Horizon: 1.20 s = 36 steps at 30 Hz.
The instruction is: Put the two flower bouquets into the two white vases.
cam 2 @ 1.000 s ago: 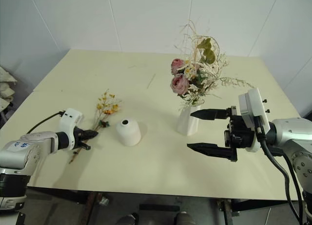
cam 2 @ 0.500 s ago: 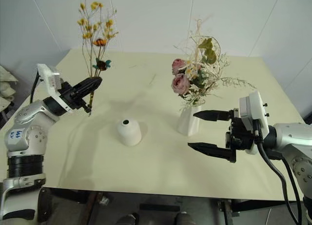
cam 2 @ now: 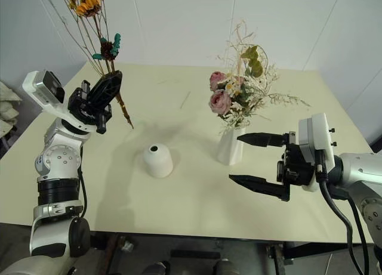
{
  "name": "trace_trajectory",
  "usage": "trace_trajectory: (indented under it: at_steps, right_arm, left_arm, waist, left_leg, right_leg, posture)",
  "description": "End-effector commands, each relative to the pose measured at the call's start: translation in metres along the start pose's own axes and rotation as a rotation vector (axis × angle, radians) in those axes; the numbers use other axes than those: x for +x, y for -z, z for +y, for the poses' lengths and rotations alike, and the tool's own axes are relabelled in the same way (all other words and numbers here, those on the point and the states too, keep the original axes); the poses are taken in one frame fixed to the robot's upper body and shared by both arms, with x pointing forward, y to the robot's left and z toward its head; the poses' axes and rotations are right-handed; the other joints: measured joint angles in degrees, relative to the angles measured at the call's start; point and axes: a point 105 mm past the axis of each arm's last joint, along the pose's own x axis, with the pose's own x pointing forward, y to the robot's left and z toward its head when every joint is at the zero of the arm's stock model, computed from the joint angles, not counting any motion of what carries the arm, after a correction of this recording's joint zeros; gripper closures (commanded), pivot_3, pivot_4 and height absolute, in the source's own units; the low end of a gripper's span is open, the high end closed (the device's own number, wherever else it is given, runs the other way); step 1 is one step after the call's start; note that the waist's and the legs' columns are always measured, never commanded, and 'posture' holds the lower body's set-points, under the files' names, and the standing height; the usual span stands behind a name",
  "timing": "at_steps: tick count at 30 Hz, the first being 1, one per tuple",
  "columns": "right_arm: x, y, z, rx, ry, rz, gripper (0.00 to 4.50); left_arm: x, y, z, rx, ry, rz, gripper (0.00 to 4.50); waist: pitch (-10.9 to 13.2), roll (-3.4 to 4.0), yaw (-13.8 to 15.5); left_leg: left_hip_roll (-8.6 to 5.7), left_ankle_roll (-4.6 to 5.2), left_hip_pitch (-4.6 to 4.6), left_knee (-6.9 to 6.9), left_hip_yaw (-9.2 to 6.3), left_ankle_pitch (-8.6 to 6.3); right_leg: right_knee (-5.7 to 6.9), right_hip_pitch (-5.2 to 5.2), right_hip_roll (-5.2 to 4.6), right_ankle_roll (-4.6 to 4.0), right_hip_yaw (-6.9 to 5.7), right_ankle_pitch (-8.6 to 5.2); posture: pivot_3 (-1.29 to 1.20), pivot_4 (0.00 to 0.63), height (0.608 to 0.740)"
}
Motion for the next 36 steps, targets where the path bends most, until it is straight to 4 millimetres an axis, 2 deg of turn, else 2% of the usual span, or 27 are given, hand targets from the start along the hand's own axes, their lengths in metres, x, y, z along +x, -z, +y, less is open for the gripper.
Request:
trace_trajectory:
  at_steps: [1, 7, 12, 22, 36]
  right_arm:
    - [-0.004, -0.011, 0.0, -0.065, 0.013, -0.014, 0.0]
    - [-0.004, -0.009, 0.001, -0.063, 0.026, -0.013, 0.0]
    - [-0.003, -0.005, 0.0, -0.061, 0.042, -0.012, 0.0]
    - [-0.002, -0.002, 0.001, -0.056, 0.06, -0.01, 0.0]
    - [-0.001, 0.0, 0.002, -0.058, 0.063, -0.001, 0.0]
  left_arm:
    - [0.003, -0.006, -0.005, -0.044, 0.045, -0.038, 4.45]
    - [-0.003, 0.005, -0.004, -0.105, 0.03, -0.01, 4.45]
    - [-0.011, 0.024, 0.003, -0.118, -0.012, 0.034, 4.45]
    - [0.0, 0.044, 0.001, -0.159, 0.021, 0.038, 4.45]
    - [0.0, 0.056, 0.002, -0.16, 0.014, 0.057, 4.45]
  waist:
    - [0.0, 0.0, 0.0]
    - [0.0, 0.0, 0.0]
    - [0.0, 0.0, 0.0]
    - [0.0, -0.02, 0.0]
    - [0.0, -0.02, 0.0]
  left_leg:
    - [0.0, 0.0, 0.0, 0.02, -0.01, 0.0]
    - [0.0, 0.0, 0.01, 0.05, -0.01, 0.0]
    - [-0.01, 0.0, 0.01, 0.06, -0.01, 0.0]
    - [-0.01, 0.02, 0.0, 0.03, -0.01, -0.01]
    - [-0.01, 0.02, -0.01, 0.03, -0.01, -0.01]
  right_leg:
    - [0.01, 0.0, 0.01, 0.0, 0.0, 0.0]
    - [0.05, 0.0, 0.02, -0.01, 0.02, 0.0]
    - [0.04, 0.0, 0.02, -0.01, 0.02, 0.0]
    - [0.02, 0.0, 0.02, -0.01, 0.04, 0.0]
    - [-0.01, 0.0, 0.02, 0.0, 0.04, 0.0]
  posture:
    - [0.0, 0.15, 0.74]
    - [0.0, 0.15, 0.74]
    - [0.0, 0.15, 0.74]
    - [0.0, 0.15, 0.74]
    - [0.0, 0.15, 0.74]
